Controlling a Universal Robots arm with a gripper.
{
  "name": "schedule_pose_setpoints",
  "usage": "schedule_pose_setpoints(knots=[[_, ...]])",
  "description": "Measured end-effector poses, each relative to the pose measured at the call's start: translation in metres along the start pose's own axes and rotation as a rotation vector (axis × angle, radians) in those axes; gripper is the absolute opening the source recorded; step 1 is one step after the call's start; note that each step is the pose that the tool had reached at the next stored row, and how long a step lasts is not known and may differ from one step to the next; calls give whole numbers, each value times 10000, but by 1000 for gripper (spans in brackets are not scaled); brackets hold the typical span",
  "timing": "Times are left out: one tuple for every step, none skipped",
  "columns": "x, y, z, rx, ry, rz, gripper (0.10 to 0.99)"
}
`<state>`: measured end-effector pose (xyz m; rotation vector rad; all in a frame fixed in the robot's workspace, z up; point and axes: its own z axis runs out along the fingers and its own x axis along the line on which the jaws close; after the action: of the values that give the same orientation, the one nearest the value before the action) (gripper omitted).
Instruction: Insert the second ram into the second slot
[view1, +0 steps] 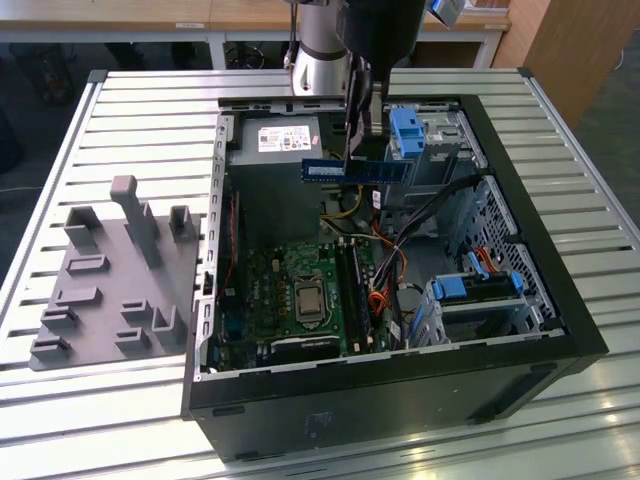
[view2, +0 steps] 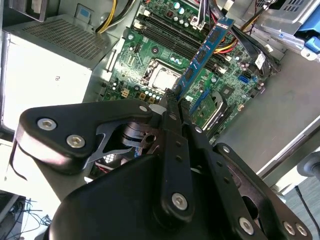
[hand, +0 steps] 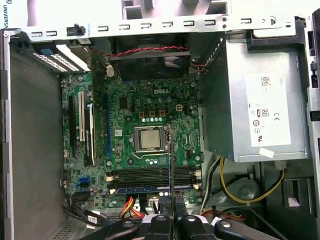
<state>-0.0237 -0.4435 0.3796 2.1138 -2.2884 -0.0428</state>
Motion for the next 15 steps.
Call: schedule_pose_setpoints(knots=[[0,0,0,1,2,42,137],[0,0,0,1,5,82,137],[0,0,0,1,7,119,137],[0,0,1,1,10,155,137],[0,0,1,2,12,193,137],[0,0,1,2,14,234,137],[0,0,1,2,16,277,137],[0,0,1,2,18,321,137],[0,0,1,3,20,365,137],[0,0,2,3,22,411,137],[0,0,2,3,24,457,137],[0,0,2,4,26,504,137],[0,0,2,4,28,551,137],[0,0,2,4,29,597,137],[0,0,2,4,31,642,137]])
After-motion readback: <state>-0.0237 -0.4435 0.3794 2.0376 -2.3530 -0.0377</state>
